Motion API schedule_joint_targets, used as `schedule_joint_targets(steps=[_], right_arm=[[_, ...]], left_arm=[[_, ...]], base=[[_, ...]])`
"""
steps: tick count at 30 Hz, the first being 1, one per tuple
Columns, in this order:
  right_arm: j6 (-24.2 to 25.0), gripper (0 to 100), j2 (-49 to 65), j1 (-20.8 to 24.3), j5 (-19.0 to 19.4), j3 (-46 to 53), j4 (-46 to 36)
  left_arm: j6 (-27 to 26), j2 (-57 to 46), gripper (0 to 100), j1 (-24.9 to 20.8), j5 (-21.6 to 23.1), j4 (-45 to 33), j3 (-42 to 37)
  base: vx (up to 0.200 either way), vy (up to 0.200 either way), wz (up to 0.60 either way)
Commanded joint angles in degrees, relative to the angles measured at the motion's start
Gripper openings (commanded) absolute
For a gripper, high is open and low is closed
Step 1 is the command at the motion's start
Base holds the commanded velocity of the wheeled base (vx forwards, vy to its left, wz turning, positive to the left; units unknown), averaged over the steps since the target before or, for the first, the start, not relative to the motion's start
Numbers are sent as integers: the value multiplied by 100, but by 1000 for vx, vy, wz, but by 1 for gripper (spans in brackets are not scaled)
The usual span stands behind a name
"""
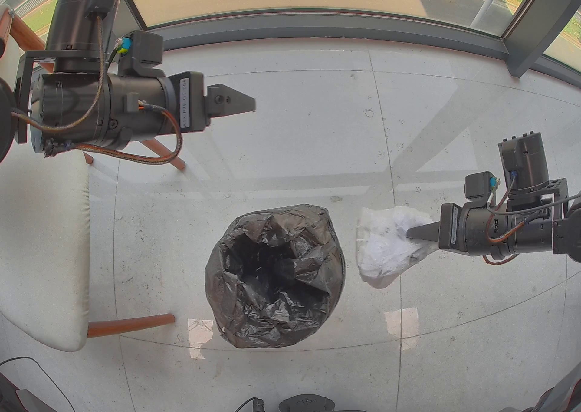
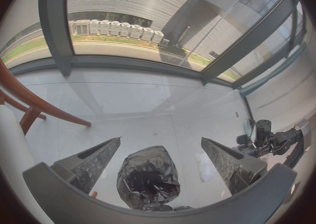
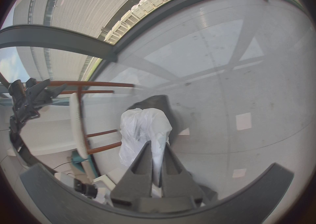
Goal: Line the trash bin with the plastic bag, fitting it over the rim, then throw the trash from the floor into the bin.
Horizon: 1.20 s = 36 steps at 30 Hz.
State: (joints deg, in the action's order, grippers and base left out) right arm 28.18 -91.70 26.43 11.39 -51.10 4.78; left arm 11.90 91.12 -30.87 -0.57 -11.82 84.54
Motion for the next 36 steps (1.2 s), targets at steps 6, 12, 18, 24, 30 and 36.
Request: schedule_joint_targets(steps=[6, 12, 18, 24, 30, 36], right_arm=[[442, 0, -349, 1022, 30, -972, -214], [433, 0, -762, 1215, 22, -1288, -214], [407, 0, -1061, 1251, -58, -1262, -214], [398, 0, -1122, 1259, -66, -1244, -223], [363, 0, -1175, 1259, -66, -1200, -223], [337, 100, -1113, 1303, -75, -1130, -302]], left_arm=[[85, -411, 100, -1264, -13, 488, -298], [93, -429, 100, -1475, -13, 998, -430], [542, -543, 100, -2002, 5, 1077, -518], [691, -578, 100, -2125, 5, 1156, -518], [691, -613, 100, -2125, 5, 1147, -518], [700, -622, 100, -2116, -13, 1156, -570]], base=[[0, 67, 0], [0, 0, 0], [0, 0, 0], [0, 0, 0], [0, 0, 0], [0, 0, 0]])
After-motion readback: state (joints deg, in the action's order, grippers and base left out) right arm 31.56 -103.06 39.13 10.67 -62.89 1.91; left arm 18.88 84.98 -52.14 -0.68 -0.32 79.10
